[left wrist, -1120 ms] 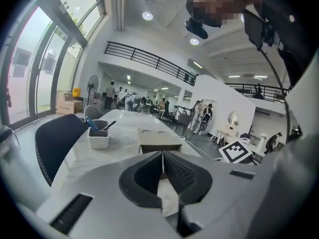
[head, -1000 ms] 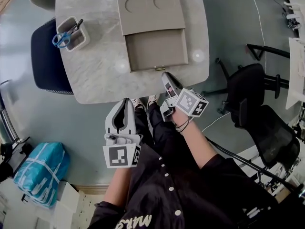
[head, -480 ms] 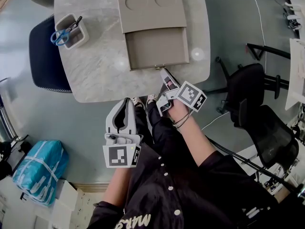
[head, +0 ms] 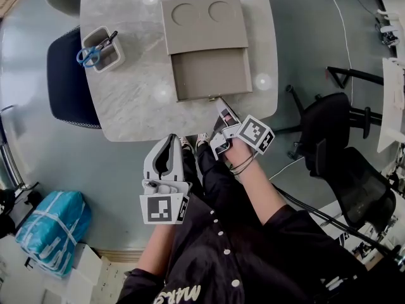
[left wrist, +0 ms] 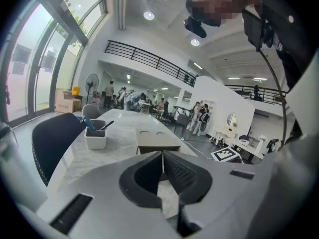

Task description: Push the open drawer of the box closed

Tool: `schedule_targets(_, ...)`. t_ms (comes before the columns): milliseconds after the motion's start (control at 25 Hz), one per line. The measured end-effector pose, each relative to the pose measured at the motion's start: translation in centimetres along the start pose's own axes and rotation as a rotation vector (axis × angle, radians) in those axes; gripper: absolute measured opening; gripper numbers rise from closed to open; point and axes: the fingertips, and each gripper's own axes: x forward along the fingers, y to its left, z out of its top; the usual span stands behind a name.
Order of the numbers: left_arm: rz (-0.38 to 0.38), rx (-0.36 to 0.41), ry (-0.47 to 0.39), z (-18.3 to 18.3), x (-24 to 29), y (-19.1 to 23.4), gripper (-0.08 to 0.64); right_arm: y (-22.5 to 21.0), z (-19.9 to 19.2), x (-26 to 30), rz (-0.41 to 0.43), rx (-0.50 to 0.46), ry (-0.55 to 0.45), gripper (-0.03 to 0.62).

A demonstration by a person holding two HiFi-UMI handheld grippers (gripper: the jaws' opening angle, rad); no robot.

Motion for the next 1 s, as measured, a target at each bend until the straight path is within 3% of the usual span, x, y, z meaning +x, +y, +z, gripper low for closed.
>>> schedule_targets(1000, 0.026, -0.010, 0.001, 2.3, 2.9, 1.8, 0.018, 2.5, 4.0, 5.6, -0.010, -0.039, 0.012, 0.048)
